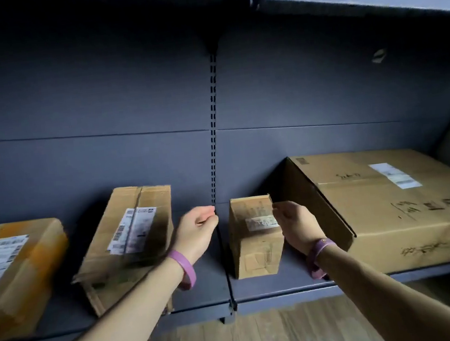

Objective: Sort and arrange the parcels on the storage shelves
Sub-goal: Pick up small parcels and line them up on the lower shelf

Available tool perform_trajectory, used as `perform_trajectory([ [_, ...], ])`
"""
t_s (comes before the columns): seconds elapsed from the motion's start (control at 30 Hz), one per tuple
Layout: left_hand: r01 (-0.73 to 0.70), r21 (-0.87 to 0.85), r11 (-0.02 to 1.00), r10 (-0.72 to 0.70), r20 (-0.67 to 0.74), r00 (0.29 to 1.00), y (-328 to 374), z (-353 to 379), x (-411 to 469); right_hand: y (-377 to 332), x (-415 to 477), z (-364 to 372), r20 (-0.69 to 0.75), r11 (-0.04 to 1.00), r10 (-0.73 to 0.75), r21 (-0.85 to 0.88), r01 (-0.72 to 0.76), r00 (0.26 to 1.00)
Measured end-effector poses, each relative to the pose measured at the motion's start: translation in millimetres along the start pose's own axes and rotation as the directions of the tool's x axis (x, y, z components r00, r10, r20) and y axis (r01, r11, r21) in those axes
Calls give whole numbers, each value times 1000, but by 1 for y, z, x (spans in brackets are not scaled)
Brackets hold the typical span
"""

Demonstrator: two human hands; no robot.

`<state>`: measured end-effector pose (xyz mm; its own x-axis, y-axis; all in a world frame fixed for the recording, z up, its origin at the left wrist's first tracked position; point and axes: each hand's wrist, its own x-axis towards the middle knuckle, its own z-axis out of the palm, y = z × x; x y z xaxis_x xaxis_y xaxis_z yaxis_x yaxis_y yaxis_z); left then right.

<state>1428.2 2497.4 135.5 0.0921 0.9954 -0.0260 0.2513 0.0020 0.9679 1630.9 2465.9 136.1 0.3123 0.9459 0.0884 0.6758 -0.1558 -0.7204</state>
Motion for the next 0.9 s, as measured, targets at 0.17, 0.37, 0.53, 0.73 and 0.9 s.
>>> perform_trajectory([
  [0.17, 187, 2, 982, -185, -105, 977, 2, 65, 0, 58, 23, -30, 150, 999, -7, 41, 1, 989],
  [0.37, 356, -18, 934, -355, -162, 921, 6, 100, -11, 87, 27, -32, 347, 998, 28, 48, -48, 938],
  [0.53, 343, -91, 935, -355, -184, 917, -11, 109, 1, 88, 28, -13, 360, 966, 25, 233, -116, 933],
  [0.73, 277, -63, 959, -284, -146, 948, -30, 114, 4, 93, 29, 3, 346, 949, 32, 284, -137, 938],
  [0.9, 292, -148, 945, -312, -134, 941, -31, 108, -1, 99, 23, 7, 297, 936, 35, 325, -136, 954],
])
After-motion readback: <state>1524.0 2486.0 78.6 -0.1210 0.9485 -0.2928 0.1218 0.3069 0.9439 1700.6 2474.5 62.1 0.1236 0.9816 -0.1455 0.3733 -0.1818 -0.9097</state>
